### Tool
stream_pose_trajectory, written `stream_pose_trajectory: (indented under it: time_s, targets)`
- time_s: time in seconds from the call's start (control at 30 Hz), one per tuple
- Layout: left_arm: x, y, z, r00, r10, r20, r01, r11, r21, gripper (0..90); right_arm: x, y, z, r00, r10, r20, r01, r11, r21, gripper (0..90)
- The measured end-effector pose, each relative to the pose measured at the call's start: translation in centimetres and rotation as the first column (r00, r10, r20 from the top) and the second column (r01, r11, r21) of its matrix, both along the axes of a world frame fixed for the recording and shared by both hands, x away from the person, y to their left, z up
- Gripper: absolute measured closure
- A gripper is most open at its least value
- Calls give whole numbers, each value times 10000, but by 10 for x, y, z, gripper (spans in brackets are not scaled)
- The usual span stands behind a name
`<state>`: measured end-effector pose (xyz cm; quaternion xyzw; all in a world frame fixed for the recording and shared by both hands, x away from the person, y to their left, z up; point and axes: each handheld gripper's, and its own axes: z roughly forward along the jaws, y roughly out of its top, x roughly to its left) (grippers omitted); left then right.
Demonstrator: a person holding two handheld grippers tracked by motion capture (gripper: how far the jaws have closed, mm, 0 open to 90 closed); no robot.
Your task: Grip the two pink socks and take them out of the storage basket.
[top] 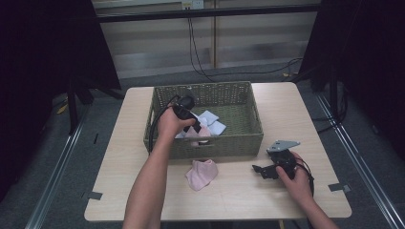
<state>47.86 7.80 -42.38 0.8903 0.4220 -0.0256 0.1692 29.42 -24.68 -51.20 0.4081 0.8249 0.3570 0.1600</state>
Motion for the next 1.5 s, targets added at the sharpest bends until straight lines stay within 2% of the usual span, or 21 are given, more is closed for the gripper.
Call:
stream_pose_trajectory:
  time_s: [0.13,0.27,0.3,0.4,0.43,0.53,0.6,0.63,0.7,0.73,0.77,0.8,0.83,0.87,0.97,1.07,1.13,1.27,1.3,1.5]
  targets:
    - [0,0,-4,9999,-86,-121,89,9995,313,457,0,0,0,10000,-6,2,6,10000,4,110]
    - [0,-2,-5,9992,-297,-270,306,9990,339,664,0,0,0,10000,-29,-37,29,10000,-20,110]
    - [0,-3,-5,9984,-304,-476,322,9988,377,722,0,0,0,10000,-31,-42,31,10000,-17,110]
    - [1,-2,-3,9975,-243,-667,269,9989,383,833,0,0,0,10000,-6,-23,6,10000,-15,110]
    - [2,-2,-1,9959,-345,-831,371,9989,299,840,0,0,0,10000,2,-13,-2,10000,-20,110]
    - [2,-1,5,9955,-400,-857,433,9984,376,846,0,0,0,10000,-29,-41,29,10000,-15,110]
    - [2,1,15,9968,-441,-665,454,9988,181,846,1,0,0,10000,3,-16,-3,10000,-11,110]
    - [0,3,25,9975,-462,-531,468,9989,91,846,0,0,0,10000,-22,-34,22,10000,-18,110]
    - [0,4,30,9979,-470,-456,471,9989,10,846,1,0,0,10000,14,-8,-14,10000,-14,110]
    - [-1,5,35,9982,-458,-396,454,9989,-132,846,1,0,0,10000,12,-20,-12,10000,-4,110]
    - [-2,9,43,9984,-452,-350,433,9976,-549,845,1,0,0,10000,-5,-17,5,10000,-15,110]
    - [-2,9,43,9984,-452,-350,433,9976,-549,846,1,0,0,10000,-5,-17,5,10000,-15,110]
    - [-4,11,51,9981,-523,-323,504,9970,-590,846,1,0,0,10000,11,-19,-11,10000,-4,110]
    - [-4,11,51,9981,-523,-323,504,9970,-590,846,1,0,0,10000,11,-19,-11,10000,-4,110]
    - [-5,14,65,9983,-572,-122,563,9961,-677,846,1,0,0,10000,15,-22,-15,10000,-10,109]
    - [-6,16,77,9983,-581,45,583,9971,-486,846,1,0,0,10000,51,24,-51,10000,-17,108]
    - [-7,18,89,9983,-554,154,562,9970,-540,846,1,1,0,10000,51,-4,-51,10000,-24,107]
    - [-8,18,100,9981,-501,351,518,9974,-495,846,1,1,0,10000,49,10,-49,10000,-38,108]
    - [-9,19,107,9977,-492,464,512,9978,-429,846,1,1,0,10000,48,19,-48,10000,-35,107]
    - [-10,20,122,9969,-430,663,461,9979,-457,846,1,1,0,10000,40,1,-40,10000,-32,107]
